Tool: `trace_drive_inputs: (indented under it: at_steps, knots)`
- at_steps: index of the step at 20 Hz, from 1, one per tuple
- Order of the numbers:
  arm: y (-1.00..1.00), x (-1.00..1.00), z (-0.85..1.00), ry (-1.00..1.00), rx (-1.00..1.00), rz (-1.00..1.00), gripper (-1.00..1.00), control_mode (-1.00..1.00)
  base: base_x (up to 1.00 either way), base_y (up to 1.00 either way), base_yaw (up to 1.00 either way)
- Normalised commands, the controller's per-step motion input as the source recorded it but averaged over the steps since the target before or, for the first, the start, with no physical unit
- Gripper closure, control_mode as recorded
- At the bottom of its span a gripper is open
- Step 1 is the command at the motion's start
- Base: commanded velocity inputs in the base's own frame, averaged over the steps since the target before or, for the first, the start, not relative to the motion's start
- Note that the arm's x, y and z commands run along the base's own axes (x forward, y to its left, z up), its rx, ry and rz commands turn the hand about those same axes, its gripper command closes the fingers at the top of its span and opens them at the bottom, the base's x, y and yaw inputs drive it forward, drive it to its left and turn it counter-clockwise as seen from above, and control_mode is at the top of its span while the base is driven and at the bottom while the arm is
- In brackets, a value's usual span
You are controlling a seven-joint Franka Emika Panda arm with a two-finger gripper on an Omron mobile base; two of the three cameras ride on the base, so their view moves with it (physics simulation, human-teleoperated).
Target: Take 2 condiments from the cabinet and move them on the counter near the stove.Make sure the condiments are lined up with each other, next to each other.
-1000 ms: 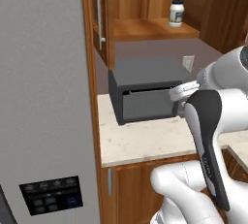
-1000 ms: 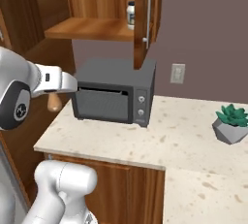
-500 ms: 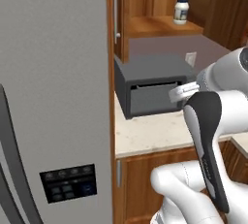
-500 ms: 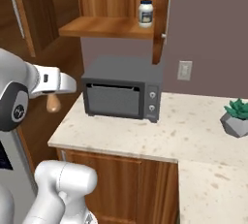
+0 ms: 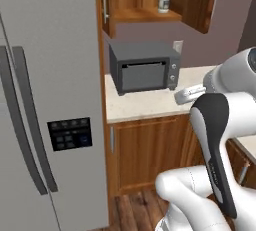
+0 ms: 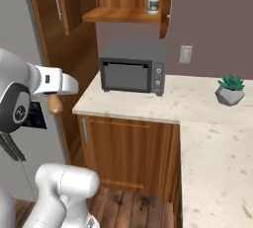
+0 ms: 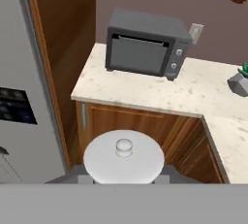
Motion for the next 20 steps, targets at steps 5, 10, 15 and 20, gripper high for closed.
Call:
trace_drive_inputs:
  at_steps: [5, 10, 15, 20]
  knots:
    - [0.00, 0.00, 0.00, 0.00, 0.00, 0.00, 1.00, 1.00, -0.95, 0.15, 0.16]
    - [0.00, 0.00, 0.00, 0.00, 0.00, 0.00, 1.00, 1.00, -0.57, 0.41, 0.72]
    - [0.00, 0.00, 0.00, 0.00, 0.00, 0.00, 1.00, 1.00, -0.36, 0.45, 0.70]
    - [0.00, 0.00, 0.00, 0.00, 0.00, 0.00, 1.00, 1.00, -0.25, 0.44, 0.68]
